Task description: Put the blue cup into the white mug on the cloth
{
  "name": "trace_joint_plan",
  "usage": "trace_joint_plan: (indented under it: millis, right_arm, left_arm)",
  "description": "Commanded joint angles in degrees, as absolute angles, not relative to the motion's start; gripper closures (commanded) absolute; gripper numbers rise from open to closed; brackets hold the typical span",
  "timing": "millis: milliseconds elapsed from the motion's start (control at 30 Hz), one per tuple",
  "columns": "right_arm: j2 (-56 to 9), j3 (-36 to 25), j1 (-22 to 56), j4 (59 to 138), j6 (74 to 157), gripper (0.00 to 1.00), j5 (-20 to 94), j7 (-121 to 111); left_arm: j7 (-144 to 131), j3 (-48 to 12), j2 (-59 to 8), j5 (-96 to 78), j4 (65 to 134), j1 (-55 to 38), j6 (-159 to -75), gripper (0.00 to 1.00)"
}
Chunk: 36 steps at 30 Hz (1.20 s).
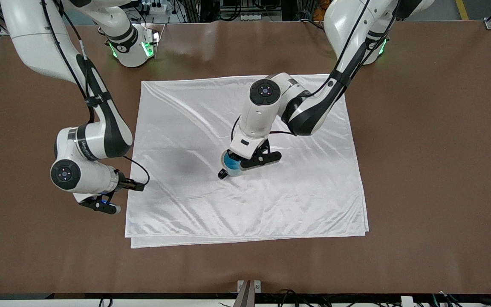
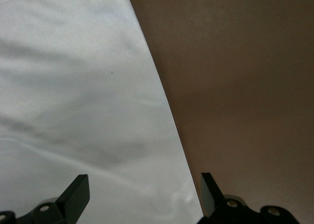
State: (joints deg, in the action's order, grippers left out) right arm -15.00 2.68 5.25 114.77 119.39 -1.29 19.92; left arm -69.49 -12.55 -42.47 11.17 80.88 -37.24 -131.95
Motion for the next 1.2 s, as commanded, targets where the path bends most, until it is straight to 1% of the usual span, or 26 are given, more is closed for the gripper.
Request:
trace_joint_plan:
  millis: [0, 133, 233, 467, 600, 733, 967, 1033, 1167]
  right_arm:
    - [-8.53, 3.52, 3.16, 120.14, 119.10, 0.00, -2.20, 17.14]
    - [-6.51, 3.52, 3.16, 120.15, 116.73, 0.00, -2.20, 16.79]
    - [-5.02, 3.52, 3.16, 120.15, 115.23, 0.00, -2.11, 16.70]
    - [-1.23, 3.52, 3.25, 119.10, 111.10, 0.00, -2.02, 15.91]
    - [0.09, 3.52, 3.25, 117.08, 108.64, 0.00, -1.93, 15.82]
    - [0.53, 3.60, 3.25, 113.39, 104.43, 0.00, -1.85, 15.82]
    - [-0.17, 3.52, 3.34, 102.84, 94.76, 0.00, -1.58, 13.89]
    - [-0.18, 3.52, 3.16, 100.82, 93.26, 0.00, -1.49, 12.66]
    - [-0.18, 3.43, 2.99, 98.09, 91.76, 0.00, -1.58, 10.46]
  left_arm:
    - [-71.37, -11.69, -42.45, 13.10, 79.81, -37.97, -131.92, 0.00]
    - [-71.28, -10.55, -41.23, 13.18, 79.45, -37.88, -131.66, 0.00]
    - [-70.67, -9.50, -38.24, 13.27, 79.45, -37.27, -130.52, 0.00]
    - [-66.63, -4.75, -28.58, 13.45, 79.28, -36.83, -121.83, 0.00]
    - [-60.92, -3.96, -23.56, 13.19, 79.28, -35.07, -116.03, 0.00]
    - [-56.87, -3.96, -19.00, 12.48, 79.19, -32.01, -113.12, 0.00]
    - [-43.35, -3.96, -12.93, 10.02, 79.28, -24.62, -105.22, 0.00]
    - [-39.66, -4.22, -11.35, 9.93, 79.63, -21.81, -102.67, 0.00]
    - [-33.07, -4.31, -8.62, 6.52, 80.95, -16.28, -101.43, 0.00]
